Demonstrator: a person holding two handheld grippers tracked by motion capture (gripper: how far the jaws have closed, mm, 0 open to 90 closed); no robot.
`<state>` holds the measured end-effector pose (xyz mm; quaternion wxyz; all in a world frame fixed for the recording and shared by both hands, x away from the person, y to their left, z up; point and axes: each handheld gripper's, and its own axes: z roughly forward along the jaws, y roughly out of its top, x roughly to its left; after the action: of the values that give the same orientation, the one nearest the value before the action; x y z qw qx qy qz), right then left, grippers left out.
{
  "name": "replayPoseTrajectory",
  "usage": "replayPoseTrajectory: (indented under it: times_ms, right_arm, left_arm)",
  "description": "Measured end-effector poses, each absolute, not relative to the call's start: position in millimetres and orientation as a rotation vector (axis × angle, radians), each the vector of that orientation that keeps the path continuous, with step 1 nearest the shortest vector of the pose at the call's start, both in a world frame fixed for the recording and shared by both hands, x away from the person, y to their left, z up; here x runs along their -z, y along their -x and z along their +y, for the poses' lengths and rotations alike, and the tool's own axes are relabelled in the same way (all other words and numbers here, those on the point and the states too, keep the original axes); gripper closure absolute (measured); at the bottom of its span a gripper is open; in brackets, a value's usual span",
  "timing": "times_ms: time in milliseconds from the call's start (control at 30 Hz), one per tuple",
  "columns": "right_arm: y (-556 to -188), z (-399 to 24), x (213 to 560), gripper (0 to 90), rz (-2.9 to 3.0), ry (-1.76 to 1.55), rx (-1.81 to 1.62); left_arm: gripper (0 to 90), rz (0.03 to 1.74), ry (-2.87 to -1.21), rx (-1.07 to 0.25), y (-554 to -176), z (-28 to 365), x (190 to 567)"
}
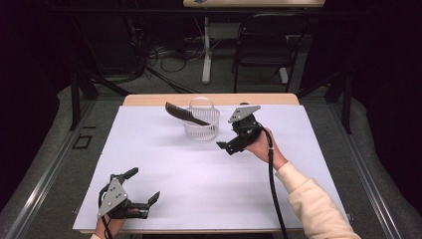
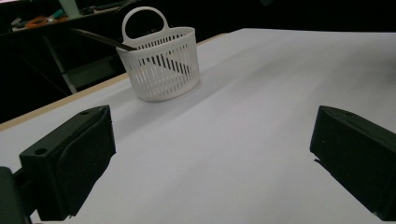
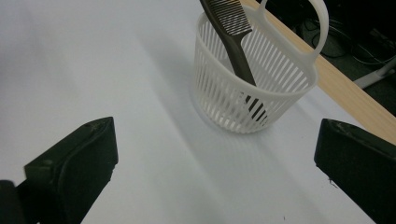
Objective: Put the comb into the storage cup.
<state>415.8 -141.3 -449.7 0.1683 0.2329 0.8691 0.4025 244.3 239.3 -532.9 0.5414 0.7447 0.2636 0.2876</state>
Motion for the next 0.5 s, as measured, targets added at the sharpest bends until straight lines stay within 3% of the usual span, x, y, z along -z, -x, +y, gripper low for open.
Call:
replayPoseTrajectory:
  times_ms: [500]
  right_arm:
    - [-392.0, -170.3, 457.9, 0.0, 2.449, -0.694, -1.189]
  left_arm:
    - [0.1, 0.624, -1.769, -0.684, -243.9, 238.9, 532.9]
